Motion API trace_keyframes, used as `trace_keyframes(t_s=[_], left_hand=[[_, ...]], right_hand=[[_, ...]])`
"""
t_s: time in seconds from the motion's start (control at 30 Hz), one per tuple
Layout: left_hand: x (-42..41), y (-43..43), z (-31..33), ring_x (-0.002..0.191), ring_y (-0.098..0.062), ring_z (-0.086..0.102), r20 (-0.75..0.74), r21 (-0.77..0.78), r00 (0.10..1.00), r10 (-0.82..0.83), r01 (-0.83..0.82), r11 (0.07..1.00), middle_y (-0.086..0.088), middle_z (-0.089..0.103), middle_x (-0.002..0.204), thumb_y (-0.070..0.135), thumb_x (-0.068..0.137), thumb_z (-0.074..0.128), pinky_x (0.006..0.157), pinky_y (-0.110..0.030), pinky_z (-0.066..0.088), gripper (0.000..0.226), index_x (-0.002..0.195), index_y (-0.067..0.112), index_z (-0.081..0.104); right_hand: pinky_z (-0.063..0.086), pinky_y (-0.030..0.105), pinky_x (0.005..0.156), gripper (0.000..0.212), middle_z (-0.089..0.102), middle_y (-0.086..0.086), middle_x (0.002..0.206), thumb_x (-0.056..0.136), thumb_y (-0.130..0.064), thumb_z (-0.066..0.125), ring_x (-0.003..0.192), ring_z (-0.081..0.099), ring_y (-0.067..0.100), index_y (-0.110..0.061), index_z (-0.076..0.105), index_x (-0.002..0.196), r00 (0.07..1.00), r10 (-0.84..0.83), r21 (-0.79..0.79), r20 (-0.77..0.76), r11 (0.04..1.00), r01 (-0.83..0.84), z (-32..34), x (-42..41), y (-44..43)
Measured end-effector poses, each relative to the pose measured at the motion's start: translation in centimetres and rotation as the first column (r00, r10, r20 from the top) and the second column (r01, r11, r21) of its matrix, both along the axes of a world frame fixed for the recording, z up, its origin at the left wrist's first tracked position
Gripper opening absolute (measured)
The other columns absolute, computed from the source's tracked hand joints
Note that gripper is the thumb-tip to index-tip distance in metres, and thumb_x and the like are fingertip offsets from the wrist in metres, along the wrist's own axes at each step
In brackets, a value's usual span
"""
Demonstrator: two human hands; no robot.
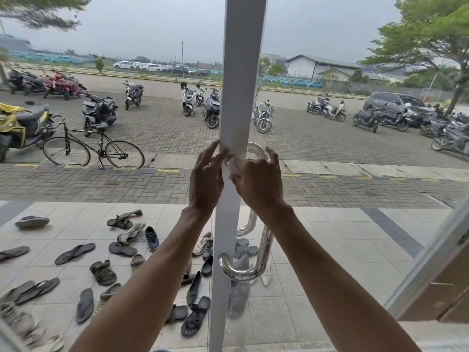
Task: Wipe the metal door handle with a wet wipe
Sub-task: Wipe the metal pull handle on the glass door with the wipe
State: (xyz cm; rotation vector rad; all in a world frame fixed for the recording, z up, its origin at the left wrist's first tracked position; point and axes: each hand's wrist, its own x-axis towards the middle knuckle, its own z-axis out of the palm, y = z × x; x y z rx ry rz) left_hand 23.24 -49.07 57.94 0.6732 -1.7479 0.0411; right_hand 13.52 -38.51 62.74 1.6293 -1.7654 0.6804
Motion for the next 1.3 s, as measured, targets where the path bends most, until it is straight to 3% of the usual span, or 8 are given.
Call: trace_keyframes(t_s=[0.17, 0.4, 0.57, 0.73, 0.97, 1.07, 1.13, 1.3], left_hand=[[-0.1, -0.6, -1.6, 0.13, -0.021, 0.058, -0.073, 0.041, 0.995, -0.066, 0.07, 0.997, -0.015, 0.056, 0.146, -0.003, 0.095, 0.062, 0.108, -0.007, 0.038, 0.042, 0.135, 0.01, 0.064], [-0.9, -0.3, -1.8, 0.127, -0.024, 0.06, -0.08, 0.017, 0.996, -0.041, 0.043, 0.999, -0.017, 0.056, 0.144, 0.004, 0.098, 0.061, 0.107, -0.007, 0.037, 0.039, 0.136, 0.008, 0.063], [-1.0, 0.0, -1.8, 0.128, -0.021, 0.057, -0.095, 0.023, 0.994, -0.044, 0.047, 0.999, -0.018, 0.056, 0.144, 0.006, 0.098, 0.06, 0.107, -0.003, 0.035, 0.038, 0.135, 0.007, 0.063], [-0.7, 0.4, -1.3, 0.128, -0.019, 0.057, -0.092, 0.043, 0.995, -0.046, 0.05, 0.998, -0.016, 0.059, 0.142, 0.0, 0.09, 0.071, 0.105, -0.001, 0.034, 0.042, 0.131, 0.006, 0.066], [-1.1, 0.6, -1.2, 0.13, -0.021, 0.058, -0.116, 0.063, 0.993, -0.004, 0.012, 0.998, -0.015, 0.061, 0.14, 0.002, 0.095, 0.063, 0.11, -0.005, 0.033, 0.036, 0.131, 0.007, 0.067], [-1.4, 0.7, -1.2, 0.131, -0.021, 0.059, -0.14, 0.08, 0.99, 0.013, -0.002, 0.997, -0.014, 0.063, 0.138, 0.008, 0.097, 0.062, 0.111, -0.013, 0.04, 0.032, 0.129, 0.008, 0.068], [-1.6, 0.8, -1.2, 0.13, -0.022, 0.059, -0.144, 0.08, 0.989, 0.026, -0.015, 0.997, -0.014, 0.063, 0.137, 0.007, 0.097, 0.063, 0.11, -0.019, 0.044, 0.031, 0.126, 0.008, 0.07], [-1.9, 1.8, -1.1, 0.125, -0.022, 0.062, -0.131, 0.082, 0.991, 0.036, -0.026, 0.996, -0.014, 0.062, 0.14, -0.001, 0.093, 0.065, 0.106, 0.0, 0.032, 0.032, 0.122, 0.011, 0.072]], right_hand=[[0.037, 0.047, 0.116, 0.006, 0.072, 0.006, 0.064, 0.082, -0.018, 0.075, 0.063, 0.073, 0.026, -0.017, 0.076, 0.088, 0.999, -0.002, -0.028, 0.052, 1.0, 0.004, -0.2, 1.7, -1.8], [0.018, 0.045, 0.124, 0.03, 0.078, -0.006, 0.104, 0.084, -0.029, 0.076, 0.094, 0.073, 0.018, -0.027, 0.07, 0.113, 1.0, 0.02, -0.059, 0.024, 0.998, -0.018, -1.8, -1.5, 1.1], [0.026, 0.047, 0.122, 0.006, 0.073, -0.001, 0.069, 0.085, -0.023, 0.073, 0.068, 0.073, 0.019, -0.024, 0.074, 0.091, 1.0, 0.0, -0.035, -0.022, 0.999, 0.0, -0.7, -0.3, -0.2], [0.031, 0.047, 0.12, 0.013, 0.07, 0.007, 0.057, 0.085, -0.012, 0.066, 0.056, 0.072, 0.024, -0.015, 0.074, 0.075, 0.999, -0.039, 0.016, -0.026, 0.999, 0.039, 0.1, 2.1, -2.8], [0.018, 0.047, 0.125, 0.02, 0.074, -0.003, 0.077, 0.088, -0.011, 0.064, 0.071, 0.072, 0.018, -0.025, 0.071, 0.102, 0.997, 0.039, -0.079, -0.065, 0.996, -0.044, -1.5, -1.1, 0.3], [0.022, 0.048, 0.124, 0.026, 0.076, -0.005, 0.085, 0.084, -0.015, 0.074, 0.075, 0.073, 0.018, -0.023, 0.071, 0.109, 0.997, 0.048, -0.106, -0.059, 0.993, -0.054, -1.8, -2.6, 1.7], [0.019, 0.046, 0.125, 0.023, 0.075, -0.005, 0.079, 0.083, -0.016, 0.073, 0.07, 0.071, 0.018, -0.022, 0.072, 0.106, 0.997, 0.037, -0.081, -0.064, 0.996, -0.043, -1.6, -2.8, 1.7], [0.025, 0.047, 0.123, 0.005, 0.068, 0.001, 0.06, 0.082, -0.015, 0.069, 0.059, 0.069, 0.021, -0.02, 0.071, 0.081, 0.993, 0.112, -0.024, -0.042, 0.993, -0.113, -0.1, -1.0, 0.4]])
